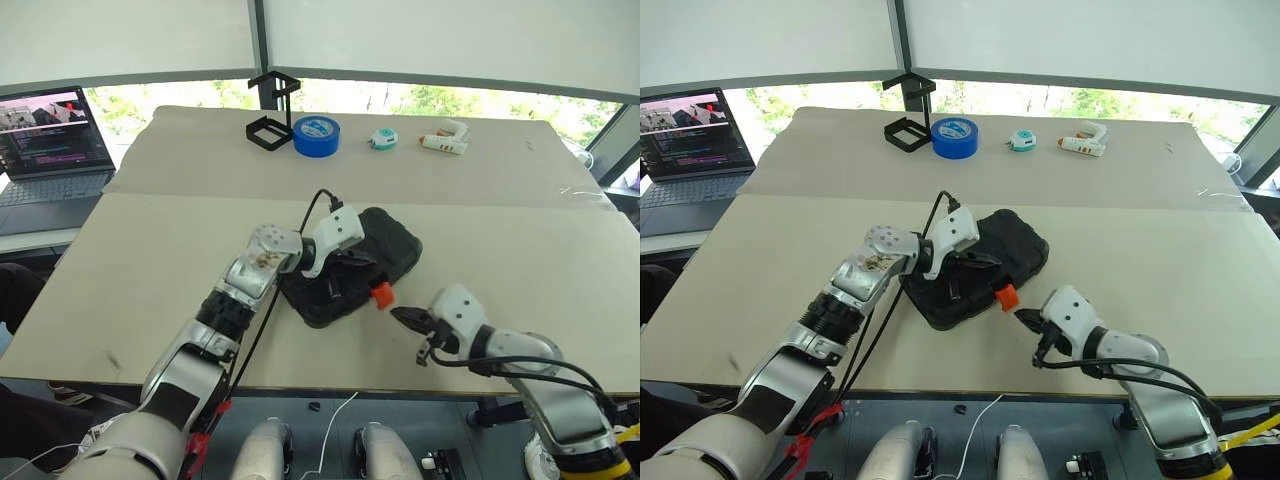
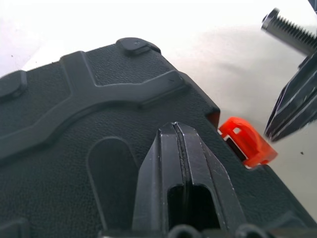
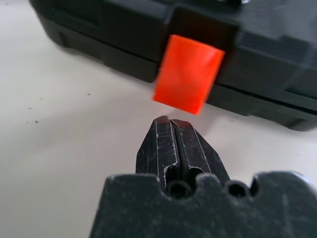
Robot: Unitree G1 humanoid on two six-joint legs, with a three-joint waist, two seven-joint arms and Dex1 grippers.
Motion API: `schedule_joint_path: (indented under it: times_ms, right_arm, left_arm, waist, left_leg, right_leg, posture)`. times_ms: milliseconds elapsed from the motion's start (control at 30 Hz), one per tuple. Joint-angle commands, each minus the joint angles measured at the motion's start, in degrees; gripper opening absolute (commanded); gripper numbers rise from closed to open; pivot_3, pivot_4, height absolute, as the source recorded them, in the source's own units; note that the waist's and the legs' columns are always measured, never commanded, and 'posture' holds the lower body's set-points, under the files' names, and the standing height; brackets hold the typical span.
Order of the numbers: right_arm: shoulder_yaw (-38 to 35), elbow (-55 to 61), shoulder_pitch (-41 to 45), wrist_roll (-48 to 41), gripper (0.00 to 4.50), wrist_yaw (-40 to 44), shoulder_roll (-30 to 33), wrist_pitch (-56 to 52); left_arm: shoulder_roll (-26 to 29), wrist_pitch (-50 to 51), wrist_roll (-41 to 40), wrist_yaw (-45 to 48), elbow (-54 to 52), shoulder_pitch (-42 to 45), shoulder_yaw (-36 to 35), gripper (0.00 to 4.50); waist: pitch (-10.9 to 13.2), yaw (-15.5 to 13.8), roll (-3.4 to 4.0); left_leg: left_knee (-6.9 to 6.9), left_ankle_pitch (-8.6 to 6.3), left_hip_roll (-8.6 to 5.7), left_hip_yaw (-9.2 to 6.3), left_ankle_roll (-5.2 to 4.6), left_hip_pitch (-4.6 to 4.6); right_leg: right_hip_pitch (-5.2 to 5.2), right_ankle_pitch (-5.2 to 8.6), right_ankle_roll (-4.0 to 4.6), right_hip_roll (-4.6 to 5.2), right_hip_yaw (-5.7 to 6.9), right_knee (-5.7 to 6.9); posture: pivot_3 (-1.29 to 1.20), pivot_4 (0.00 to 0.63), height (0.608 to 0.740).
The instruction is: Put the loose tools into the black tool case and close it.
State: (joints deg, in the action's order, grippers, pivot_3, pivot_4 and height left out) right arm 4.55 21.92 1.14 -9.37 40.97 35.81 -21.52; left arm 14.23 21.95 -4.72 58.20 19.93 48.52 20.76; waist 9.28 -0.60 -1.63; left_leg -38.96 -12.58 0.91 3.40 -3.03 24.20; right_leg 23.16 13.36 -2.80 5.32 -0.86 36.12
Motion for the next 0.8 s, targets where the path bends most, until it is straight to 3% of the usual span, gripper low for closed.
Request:
schedule_joint_path:
  times_ms: [33, 567, 800]
  right_arm:
    - [0.5, -0.7, 1.4, 0.8, 0.00, -0.4, -0.5, 1.0]
    - [3.4, -2.4, 9.3, 1.8, 0.00, -0.6, -3.5, -0.8]
    - [3.5, 0.0, 7.9, 1.2, 0.00, 2.6, 0.5, -4.3]
  left_arm:
    - [1.3, 3.0, 1.2, 0.8, 0.9, -2.3, 1.4, 0.02]
    - [1.8, 6.0, 1.0, 1.0, -0.5, -3.5, 0.9, 0.02]
    - [1.8, 7.2, 1.0, 1.2, -2.1, -4.4, 1.2, 0.02]
  waist:
    - [0.0, 0.0, 0.00]
    - [0.0, 0.1, 0.01]
    - [0.0, 0.0, 0.02]
  left_leg:
    - [0.00, 0.00, 0.00, 0.00, 0.00, 0.00]
    - [0.00, 0.00, 0.02, -0.01, 0.00, -0.02]
    - [0.00, 0.00, 0.02, -0.01, 0.00, -0.02]
  right_leg:
    - [0.00, 0.00, 0.00, 0.00, 0.00, 0.00]
    - [0.00, -0.01, 0.01, -0.03, 0.01, 0.02]
    - [0.00, -0.01, 0.01, -0.02, 0.01, 0.02]
  posture:
    - [0.00, 0.150, 0.740]
    - [0.00, 0.150, 0.740]
    - [0.00, 0.150, 0.740]
